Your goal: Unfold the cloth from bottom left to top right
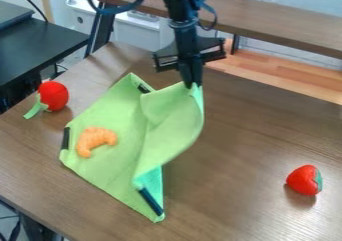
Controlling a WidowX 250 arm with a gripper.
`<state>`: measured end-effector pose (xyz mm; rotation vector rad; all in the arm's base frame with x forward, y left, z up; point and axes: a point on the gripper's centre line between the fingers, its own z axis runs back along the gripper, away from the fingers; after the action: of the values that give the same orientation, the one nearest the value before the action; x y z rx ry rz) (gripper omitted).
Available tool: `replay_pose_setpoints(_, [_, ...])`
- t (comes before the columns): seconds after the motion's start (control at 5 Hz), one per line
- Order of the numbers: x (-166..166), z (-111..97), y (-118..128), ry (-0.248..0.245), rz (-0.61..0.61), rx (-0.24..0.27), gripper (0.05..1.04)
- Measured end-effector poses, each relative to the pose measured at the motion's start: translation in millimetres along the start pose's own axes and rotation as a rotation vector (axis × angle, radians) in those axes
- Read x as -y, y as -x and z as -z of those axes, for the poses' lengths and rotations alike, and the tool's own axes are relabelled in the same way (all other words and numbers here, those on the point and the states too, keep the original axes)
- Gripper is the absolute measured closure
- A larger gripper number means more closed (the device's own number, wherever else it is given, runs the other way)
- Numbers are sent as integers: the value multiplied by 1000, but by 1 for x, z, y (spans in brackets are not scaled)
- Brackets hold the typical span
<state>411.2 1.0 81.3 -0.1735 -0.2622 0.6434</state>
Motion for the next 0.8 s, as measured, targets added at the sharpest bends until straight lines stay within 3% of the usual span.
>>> replay_pose_setpoints(0.2, [12, -1, -5, 22, -35, 40, 1033])
replay_pose_setpoints(0.6, [31, -3, -12, 59, -85, 65, 1013])
replay_pose_setpoints(0.8, [32, 7, -10, 56, -75, 37, 865])
